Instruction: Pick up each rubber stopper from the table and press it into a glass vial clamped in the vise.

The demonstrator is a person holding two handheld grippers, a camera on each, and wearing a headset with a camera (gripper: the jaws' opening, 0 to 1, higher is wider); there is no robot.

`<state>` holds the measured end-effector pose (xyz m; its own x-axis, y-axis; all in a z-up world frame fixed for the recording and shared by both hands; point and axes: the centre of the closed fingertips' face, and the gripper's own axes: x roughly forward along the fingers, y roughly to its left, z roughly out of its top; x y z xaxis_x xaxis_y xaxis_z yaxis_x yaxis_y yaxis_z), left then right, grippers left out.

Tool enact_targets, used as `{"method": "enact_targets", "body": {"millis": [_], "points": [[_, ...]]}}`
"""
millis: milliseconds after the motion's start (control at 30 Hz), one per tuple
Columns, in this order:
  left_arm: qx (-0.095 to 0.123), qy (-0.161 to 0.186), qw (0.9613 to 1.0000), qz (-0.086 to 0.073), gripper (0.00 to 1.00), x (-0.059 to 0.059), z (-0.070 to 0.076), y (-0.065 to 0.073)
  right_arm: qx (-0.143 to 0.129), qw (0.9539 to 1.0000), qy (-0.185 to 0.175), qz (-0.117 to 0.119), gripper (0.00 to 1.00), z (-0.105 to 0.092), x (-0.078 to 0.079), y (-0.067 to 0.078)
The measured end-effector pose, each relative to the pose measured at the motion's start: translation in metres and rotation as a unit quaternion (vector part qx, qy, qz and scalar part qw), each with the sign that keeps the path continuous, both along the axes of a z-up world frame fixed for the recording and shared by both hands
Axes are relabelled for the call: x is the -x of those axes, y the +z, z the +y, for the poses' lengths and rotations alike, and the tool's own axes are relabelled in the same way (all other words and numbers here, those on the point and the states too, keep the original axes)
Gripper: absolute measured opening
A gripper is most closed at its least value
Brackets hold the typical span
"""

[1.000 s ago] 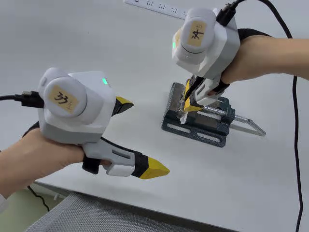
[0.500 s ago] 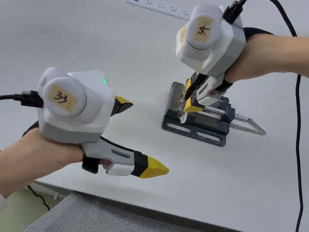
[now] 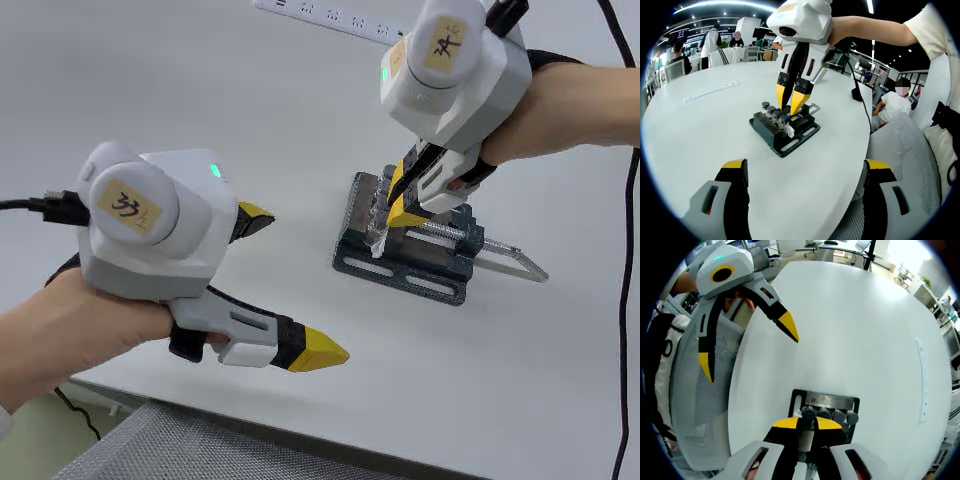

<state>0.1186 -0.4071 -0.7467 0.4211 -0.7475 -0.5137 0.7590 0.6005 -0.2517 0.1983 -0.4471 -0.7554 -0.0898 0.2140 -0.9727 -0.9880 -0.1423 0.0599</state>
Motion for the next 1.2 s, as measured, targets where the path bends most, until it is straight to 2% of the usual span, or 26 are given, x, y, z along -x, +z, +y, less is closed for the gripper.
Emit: {"method": "enact_targets", "body": {"millis": [300, 1200], "points": [[0.000, 0.000, 1.0000, 0.001, 0.95, -0.0012, 0.0002, -0.0011, -0.004, 0.9999, -0.004, 0.013, 0.01, -0.0007, -0.0010, -0.0013], [0.000, 0.003, 1.0000, 0.009, 0.94, 0.0002, 0.0021, -0.0061, 0.000, 0.9996, -0.008, 0.026, 0.00, 0.0002, 0.0007, -0.0090]]}}
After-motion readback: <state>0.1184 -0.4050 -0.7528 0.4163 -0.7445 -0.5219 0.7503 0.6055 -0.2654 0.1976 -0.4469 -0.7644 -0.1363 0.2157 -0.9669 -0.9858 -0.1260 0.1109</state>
